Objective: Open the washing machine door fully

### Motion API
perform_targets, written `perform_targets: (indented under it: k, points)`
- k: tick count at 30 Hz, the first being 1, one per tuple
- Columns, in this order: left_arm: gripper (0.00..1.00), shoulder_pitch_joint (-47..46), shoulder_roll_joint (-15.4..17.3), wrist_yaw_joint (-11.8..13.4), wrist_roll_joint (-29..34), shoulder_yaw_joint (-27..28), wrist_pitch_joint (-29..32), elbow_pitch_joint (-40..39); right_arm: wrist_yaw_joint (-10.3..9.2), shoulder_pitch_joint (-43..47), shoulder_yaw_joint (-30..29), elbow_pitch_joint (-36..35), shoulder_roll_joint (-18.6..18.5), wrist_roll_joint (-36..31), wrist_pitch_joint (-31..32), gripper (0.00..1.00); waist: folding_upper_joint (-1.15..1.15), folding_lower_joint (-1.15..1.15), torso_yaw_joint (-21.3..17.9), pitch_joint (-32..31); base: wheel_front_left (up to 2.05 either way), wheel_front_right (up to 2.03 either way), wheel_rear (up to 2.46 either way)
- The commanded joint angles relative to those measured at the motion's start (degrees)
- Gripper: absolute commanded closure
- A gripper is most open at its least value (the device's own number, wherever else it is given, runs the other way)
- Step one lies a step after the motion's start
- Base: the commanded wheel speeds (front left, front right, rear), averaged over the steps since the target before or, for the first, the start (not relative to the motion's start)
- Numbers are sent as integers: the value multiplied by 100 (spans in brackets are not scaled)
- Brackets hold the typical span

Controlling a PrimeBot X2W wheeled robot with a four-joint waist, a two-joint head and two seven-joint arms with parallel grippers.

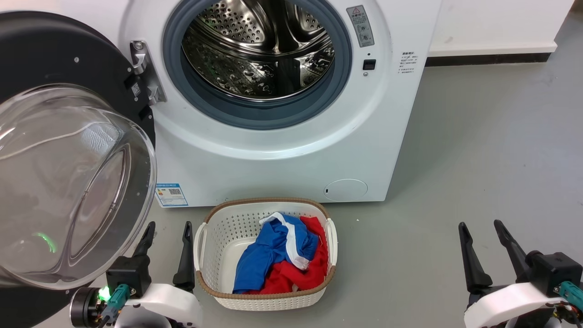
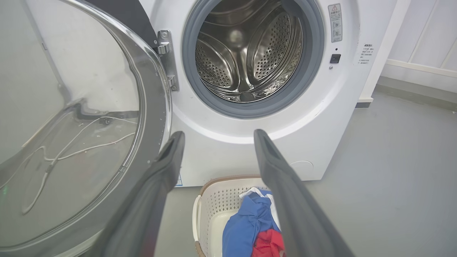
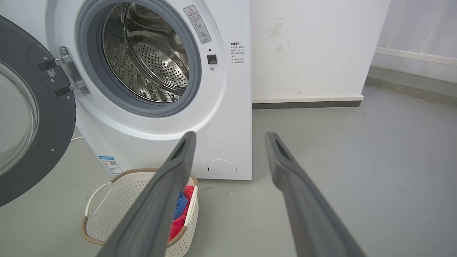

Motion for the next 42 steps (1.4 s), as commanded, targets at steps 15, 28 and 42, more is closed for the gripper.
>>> perform_targets:
  k: [15, 28, 42]
  points:
    - [100, 26, -167, -180, -848, 196, 207, 134, 0, -56, -71, 232, 39, 957, 147, 100, 0, 0, 5, 33, 0, 0, 0]
    - [100, -63, -352, -461, -2009, 521, 494, 227, 0, -196, -132, 356, 71, 2282, 333, 100, 0, 0, 33, 32, 0, 0, 0]
    - [100, -124, -516, -704, -3002, 803, 745, 274, 0, -319, -194, 475, 98, 3420, 494, 100, 0, 0, 60, 31, 0, 0, 0]
